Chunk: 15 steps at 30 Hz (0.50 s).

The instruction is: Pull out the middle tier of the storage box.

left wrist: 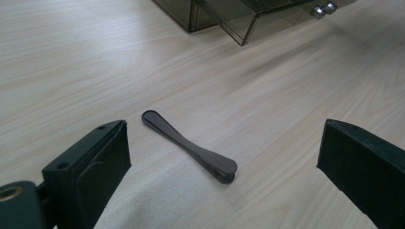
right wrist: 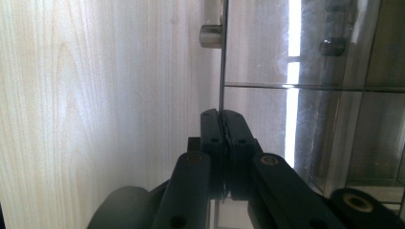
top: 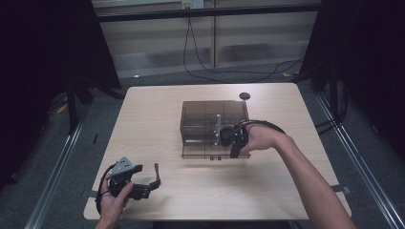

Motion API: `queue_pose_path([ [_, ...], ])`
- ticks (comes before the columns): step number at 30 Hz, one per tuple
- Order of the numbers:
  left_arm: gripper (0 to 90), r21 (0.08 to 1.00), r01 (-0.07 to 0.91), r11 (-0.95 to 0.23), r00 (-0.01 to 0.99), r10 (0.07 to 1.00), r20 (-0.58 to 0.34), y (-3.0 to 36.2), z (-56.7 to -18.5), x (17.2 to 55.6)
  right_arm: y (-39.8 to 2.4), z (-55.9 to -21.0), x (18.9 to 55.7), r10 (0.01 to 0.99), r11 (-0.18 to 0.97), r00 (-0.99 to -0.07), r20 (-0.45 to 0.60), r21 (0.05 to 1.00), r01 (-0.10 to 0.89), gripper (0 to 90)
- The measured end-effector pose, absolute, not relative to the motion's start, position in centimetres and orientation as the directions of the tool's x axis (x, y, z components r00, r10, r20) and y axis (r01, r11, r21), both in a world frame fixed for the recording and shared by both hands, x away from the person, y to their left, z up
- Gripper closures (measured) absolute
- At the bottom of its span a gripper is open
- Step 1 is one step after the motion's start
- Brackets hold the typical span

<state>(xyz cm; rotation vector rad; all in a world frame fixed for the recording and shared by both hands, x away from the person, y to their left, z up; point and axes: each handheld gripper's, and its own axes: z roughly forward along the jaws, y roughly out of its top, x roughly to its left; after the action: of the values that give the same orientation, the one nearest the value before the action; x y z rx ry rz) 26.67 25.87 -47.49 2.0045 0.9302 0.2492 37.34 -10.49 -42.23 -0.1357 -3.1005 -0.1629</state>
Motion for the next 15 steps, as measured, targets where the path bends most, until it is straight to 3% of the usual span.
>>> queue_pose_path([
  [15, 3.8, 0.790, 0.517, -0.329, 0.698, 0.696, -0.168, 25.88, -47.52, 26.69, -10.89, -42.01, 37.14, 0.104, 0.985, -0.994, 0.027, 0.133, 0.107, 78.9],
])
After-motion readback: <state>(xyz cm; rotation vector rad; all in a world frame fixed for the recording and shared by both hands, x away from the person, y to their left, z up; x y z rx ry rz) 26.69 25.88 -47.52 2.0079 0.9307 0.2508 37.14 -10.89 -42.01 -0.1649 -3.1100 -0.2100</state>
